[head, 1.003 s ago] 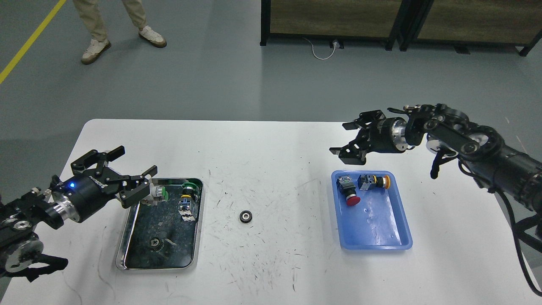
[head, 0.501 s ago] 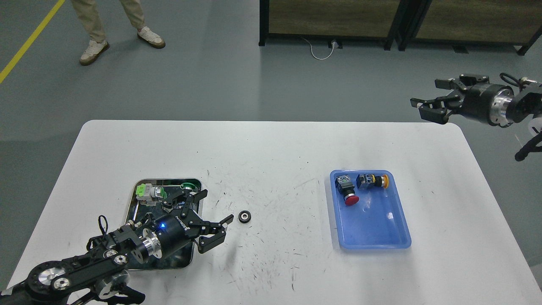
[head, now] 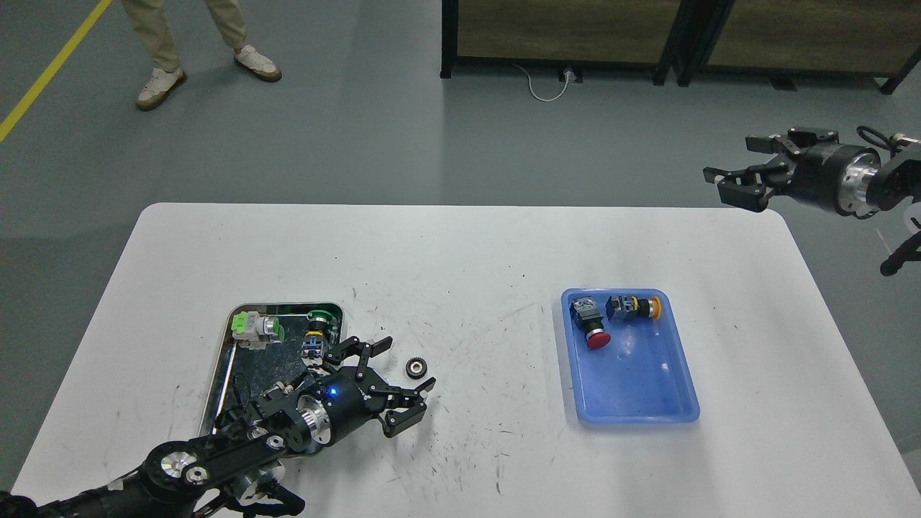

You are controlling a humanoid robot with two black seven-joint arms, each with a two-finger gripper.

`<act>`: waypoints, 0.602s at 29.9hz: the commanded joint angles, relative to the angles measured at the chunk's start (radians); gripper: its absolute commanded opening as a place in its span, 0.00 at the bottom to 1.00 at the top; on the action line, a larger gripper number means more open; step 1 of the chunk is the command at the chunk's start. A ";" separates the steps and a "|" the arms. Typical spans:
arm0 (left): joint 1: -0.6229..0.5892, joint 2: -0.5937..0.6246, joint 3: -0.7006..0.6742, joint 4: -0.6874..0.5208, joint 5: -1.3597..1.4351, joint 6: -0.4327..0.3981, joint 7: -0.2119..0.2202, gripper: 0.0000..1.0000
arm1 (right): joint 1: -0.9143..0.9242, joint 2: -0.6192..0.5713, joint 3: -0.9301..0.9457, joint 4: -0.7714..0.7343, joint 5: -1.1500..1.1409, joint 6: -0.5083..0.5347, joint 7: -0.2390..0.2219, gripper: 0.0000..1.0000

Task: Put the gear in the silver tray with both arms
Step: 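Grasp the second black gear with the left gripper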

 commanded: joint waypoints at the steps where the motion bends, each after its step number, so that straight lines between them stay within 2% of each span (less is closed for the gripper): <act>1: -0.006 -0.032 0.003 0.022 0.003 0.001 0.007 0.98 | -0.003 -0.001 0.000 0.000 0.000 0.000 0.000 0.84; 9: -0.023 -0.091 0.066 0.104 0.000 0.029 -0.003 0.95 | -0.003 -0.001 0.000 0.000 0.000 0.000 0.000 0.84; 18: -0.026 -0.075 0.057 0.111 -0.012 0.020 -0.001 0.91 | -0.004 -0.003 0.000 0.000 0.000 0.000 0.002 0.84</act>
